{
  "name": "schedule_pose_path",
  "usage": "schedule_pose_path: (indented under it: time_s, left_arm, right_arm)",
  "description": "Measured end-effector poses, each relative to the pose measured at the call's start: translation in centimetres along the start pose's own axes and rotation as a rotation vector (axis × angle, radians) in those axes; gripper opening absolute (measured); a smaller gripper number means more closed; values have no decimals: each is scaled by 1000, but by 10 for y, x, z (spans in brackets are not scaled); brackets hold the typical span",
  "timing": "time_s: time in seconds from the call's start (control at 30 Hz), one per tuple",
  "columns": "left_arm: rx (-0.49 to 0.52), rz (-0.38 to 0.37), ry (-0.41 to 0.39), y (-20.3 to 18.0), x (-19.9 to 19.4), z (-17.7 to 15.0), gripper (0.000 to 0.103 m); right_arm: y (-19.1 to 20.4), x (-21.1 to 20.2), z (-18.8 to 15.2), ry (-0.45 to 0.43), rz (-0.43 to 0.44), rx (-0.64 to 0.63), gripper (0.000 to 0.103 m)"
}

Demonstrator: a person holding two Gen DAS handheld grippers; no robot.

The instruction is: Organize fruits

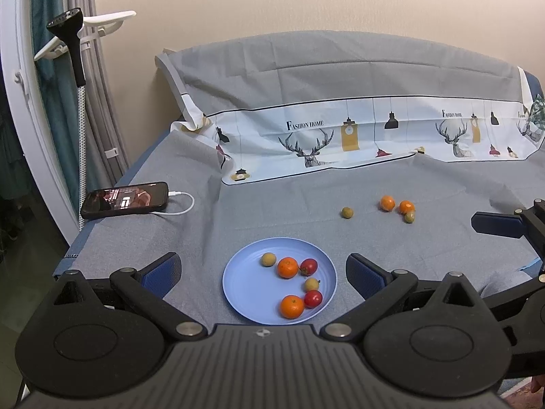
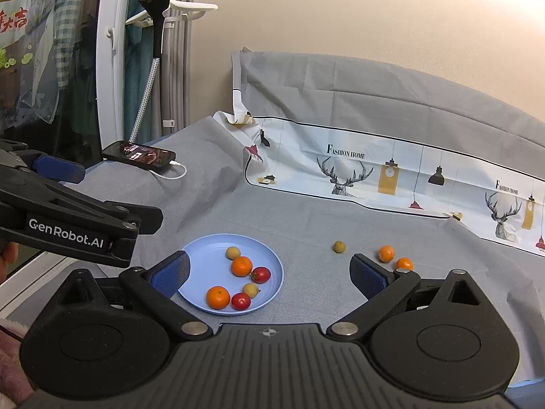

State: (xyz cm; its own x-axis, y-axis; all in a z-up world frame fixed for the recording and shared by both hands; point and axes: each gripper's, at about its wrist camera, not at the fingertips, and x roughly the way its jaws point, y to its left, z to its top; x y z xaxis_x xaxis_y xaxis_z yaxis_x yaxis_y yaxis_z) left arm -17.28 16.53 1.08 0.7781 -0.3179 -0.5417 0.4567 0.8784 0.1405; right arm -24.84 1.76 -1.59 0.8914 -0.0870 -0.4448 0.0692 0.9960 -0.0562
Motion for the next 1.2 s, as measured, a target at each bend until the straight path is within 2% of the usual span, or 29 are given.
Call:
schedule_pose_path:
  time_s: [0.43,0.9,1.07,1.2]
  left_arm:
    - [5,-6,45,1,19,-2,103]
    - [24,-13,126,-2,58,-3,103]
    - [22,-30,162,-10,82,6,103]
    - [21,-56,190,-23,108,22,103]
  right_arm:
    - [-4,18,-4,50,14,22,100]
    - [-16,46,-14,132,25,55,100]
    - [-32,64,-17,164,-6,113,100]
    - [-61,81,-25,188,-71,184,100]
